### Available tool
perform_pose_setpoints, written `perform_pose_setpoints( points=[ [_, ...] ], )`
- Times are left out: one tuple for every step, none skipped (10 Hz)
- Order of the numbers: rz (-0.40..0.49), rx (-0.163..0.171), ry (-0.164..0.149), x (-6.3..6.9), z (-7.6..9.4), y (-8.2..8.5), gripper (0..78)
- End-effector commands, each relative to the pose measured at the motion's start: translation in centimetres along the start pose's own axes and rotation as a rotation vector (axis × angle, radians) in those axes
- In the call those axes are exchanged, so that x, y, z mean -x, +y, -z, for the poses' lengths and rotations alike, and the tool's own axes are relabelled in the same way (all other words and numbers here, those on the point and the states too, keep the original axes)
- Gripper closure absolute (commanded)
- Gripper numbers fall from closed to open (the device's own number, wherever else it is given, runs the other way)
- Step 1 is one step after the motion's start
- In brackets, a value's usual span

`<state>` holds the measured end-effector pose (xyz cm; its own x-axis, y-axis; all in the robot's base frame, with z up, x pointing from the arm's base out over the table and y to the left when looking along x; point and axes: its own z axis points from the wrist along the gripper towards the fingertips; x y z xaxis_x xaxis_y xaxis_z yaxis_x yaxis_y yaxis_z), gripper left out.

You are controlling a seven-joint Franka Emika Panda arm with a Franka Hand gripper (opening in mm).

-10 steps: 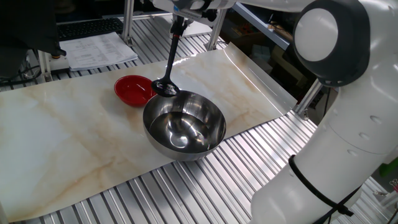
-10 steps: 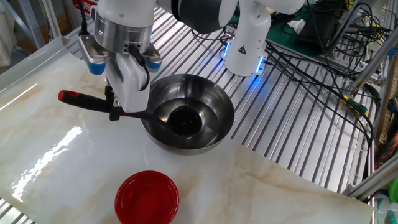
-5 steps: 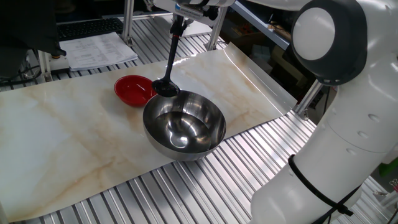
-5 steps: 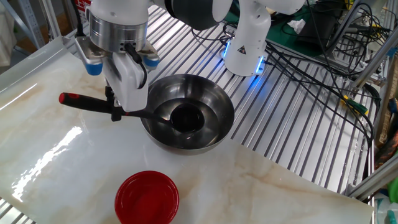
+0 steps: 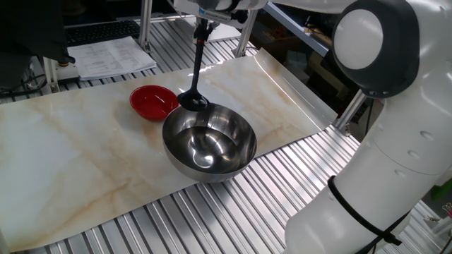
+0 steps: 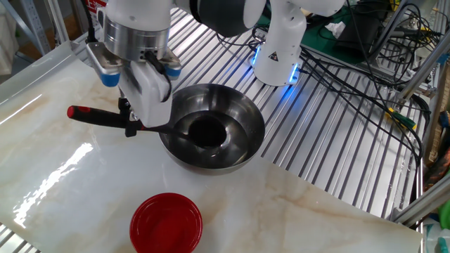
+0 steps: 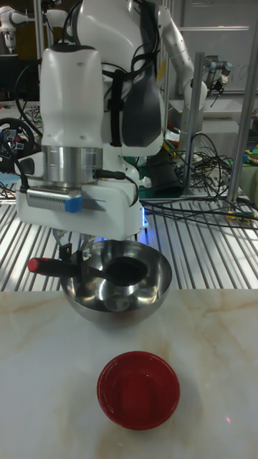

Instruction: Scoop water with a large spoon from one bowl to another

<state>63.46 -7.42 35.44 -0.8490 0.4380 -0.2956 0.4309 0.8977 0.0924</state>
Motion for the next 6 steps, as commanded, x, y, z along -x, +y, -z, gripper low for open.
perform_pose_setpoints(
  points=[
    [0.005, -0.006, -0.041, 0.15, 0.26, 0.04, 76.4],
    [0.001, -0.004, -0.045, 0.15, 0.26, 0.04, 76.4],
    [-0.001, -0.003, -0.049, 0.15, 0.26, 0.04, 76.4],
    [-0.001, -0.004, -0.056, 0.15, 0.26, 0.04, 76.4],
    [0.001, -0.005, -0.059, 0.15, 0.26, 0.04, 76.4],
    [0.001, -0.006, -0.059, 0.15, 0.26, 0.04, 76.4]
  ],
)
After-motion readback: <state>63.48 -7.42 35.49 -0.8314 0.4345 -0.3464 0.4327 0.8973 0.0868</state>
